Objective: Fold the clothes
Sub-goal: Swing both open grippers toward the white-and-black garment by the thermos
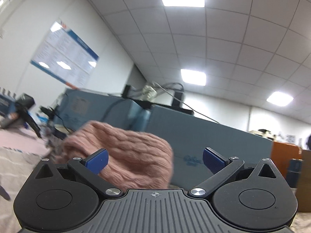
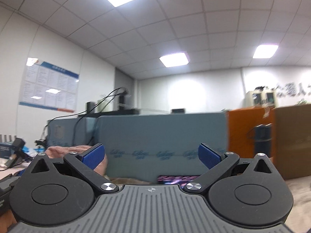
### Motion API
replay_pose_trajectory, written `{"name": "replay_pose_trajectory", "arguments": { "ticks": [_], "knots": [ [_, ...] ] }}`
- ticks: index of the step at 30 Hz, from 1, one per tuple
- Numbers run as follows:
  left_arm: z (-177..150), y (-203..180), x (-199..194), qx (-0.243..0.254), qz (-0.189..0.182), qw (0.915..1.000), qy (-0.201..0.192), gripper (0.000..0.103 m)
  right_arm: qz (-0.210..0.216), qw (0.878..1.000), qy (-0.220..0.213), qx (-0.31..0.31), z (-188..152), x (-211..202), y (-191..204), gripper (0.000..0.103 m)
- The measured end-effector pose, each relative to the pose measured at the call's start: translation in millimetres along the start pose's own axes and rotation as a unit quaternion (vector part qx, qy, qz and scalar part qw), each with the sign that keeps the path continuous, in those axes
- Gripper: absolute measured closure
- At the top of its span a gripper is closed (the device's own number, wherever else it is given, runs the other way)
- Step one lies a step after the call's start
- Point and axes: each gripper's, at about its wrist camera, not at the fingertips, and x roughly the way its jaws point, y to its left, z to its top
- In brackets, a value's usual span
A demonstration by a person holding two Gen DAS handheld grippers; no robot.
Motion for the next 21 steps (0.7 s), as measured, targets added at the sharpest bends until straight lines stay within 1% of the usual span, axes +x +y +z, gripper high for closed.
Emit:
{"name": "replay_pose_trajectory", "arguments": {
  "ticks": [3, 6, 9, 10, 12, 14, 15, 17, 19, 21],
  "knots": [
    [-0.9, -5.8, 2.2, 0.006, -0.013, 0.9994, 0.031, 0.0, -0.038, 0.999, 0.004, 0.006, 2.5, -23.7, -20.8, 0.0],
    [-1.1, -14.6, -0.5, 0.001, -0.044, 0.9971, 0.062, 0.0, -0.075, 0.997, 0.011, 0.007, 1.7, -47.7, -47.8, 0.0],
    [-0.1, -37.3, -10.1, 0.022, -0.102, 0.9903, 0.091, 0.0, -0.102, 0.994, 0.03, -0.005, -0.4, -67.3, -76.8, 0.0],
    [-0.6, -46.9, -13.1, 0.025, -0.123, 0.9868, 0.103, 0.0, -0.11, 0.993, 0.036, -0.011, -0.9, -72.7, -85.5, 0.0],
    [-4.2, -71.8, -18.3, 0.02, -0.167, 0.9772, 0.13, 0.0, -0.131, 0.989, 0.052, -0.033, 3.5, -87.2, -104.0, 0.0],
    [-7.8, -96.6, -23.5, 0.016, -0.21, 0.9648, 0.158, 0.0, -0.156, 0.985, 0.065, -0.04, 2.6, -95.0, -124.3, 0.0],
    [-10.5, -109.6, -25.1, 0.011, -0.232, 0.9571, 0.173, 0.0, -0.167, 0.982, 0.074, -0.047, 2.5, -98.6, -134.0, 0.0],
    [-18.6, -138.4, -25.8, 0.001, -0.276, 0.9387, 0.207, 0.0, -0.189, 0.974, 0.098, -0.07, 2.7, -106.0, -152.2, 0.0],
    [-29.0, -168.1, -23.0, -0.007, -0.32, 0.9152, 0.245, 0.0, -0.207, 0.967, 0.123, -0.085, 0.4, -113.4, -173.7, 0.0],
    [-41.7, -196.2, -16.1, -0.026, -0.349, 0.8894, 0.294, 0.0, -0.228, 0.957, 0.152, -0.093, -1.8, -118.7, -196.5, 0.0]
  ]
}}
